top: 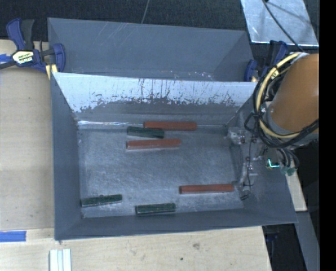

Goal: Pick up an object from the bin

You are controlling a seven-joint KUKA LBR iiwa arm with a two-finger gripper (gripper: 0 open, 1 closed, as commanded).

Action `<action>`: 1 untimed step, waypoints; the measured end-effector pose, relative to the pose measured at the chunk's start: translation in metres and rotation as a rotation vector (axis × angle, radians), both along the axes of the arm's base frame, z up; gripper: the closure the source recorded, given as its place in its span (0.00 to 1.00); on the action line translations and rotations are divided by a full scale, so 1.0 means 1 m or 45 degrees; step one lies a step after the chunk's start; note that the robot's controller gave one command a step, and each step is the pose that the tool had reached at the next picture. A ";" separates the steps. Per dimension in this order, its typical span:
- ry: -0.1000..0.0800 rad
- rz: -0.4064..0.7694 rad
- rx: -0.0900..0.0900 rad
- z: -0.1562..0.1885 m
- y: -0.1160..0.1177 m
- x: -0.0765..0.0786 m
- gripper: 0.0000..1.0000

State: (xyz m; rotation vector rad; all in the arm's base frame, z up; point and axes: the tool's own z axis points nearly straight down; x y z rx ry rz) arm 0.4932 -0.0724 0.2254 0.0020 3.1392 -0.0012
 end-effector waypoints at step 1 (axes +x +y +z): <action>-0.001 0.001 0.000 0.000 0.000 0.000 0.00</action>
Offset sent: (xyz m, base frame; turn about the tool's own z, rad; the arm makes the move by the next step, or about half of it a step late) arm 0.0015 0.0103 -0.1554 0.2088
